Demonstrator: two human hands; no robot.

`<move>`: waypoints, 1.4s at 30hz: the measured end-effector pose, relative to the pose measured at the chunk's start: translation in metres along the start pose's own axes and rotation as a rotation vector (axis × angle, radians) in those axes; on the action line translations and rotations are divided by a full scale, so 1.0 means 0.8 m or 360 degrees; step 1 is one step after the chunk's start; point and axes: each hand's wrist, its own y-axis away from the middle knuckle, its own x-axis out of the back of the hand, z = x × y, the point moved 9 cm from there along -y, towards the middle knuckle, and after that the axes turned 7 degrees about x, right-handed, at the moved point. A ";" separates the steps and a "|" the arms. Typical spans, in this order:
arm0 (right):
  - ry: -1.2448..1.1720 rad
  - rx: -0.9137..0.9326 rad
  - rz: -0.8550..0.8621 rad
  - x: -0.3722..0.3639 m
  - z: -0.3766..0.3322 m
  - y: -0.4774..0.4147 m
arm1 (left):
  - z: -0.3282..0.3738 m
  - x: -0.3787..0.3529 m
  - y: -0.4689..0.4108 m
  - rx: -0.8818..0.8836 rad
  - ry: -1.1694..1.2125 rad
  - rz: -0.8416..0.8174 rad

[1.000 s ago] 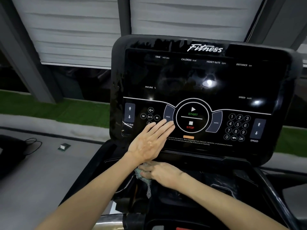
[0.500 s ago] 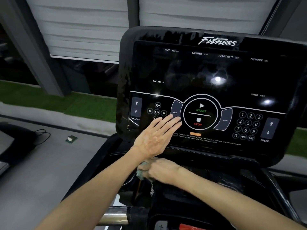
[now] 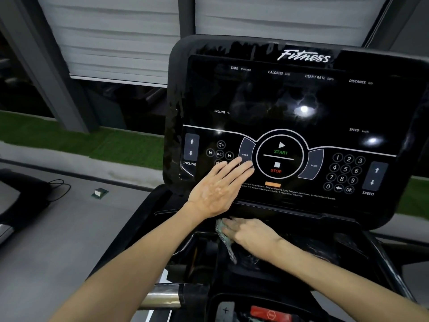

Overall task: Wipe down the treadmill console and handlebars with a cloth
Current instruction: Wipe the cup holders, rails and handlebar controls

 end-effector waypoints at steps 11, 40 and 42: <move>-0.0443 0.0218 0.0082 0.010 -0.047 0.016 | 0.000 -0.001 0.000 -0.0011 -0.0001 0.0024; 0.0010 -0.0153 -0.0097 -0.014 0.009 0.007 | 0.001 0.004 0.001 -0.0007 0.0027 0.0046; 0.0040 -0.0201 -0.0040 -0.013 0.015 0.002 | 0.000 0.005 0.000 -0.0004 0.0034 0.0051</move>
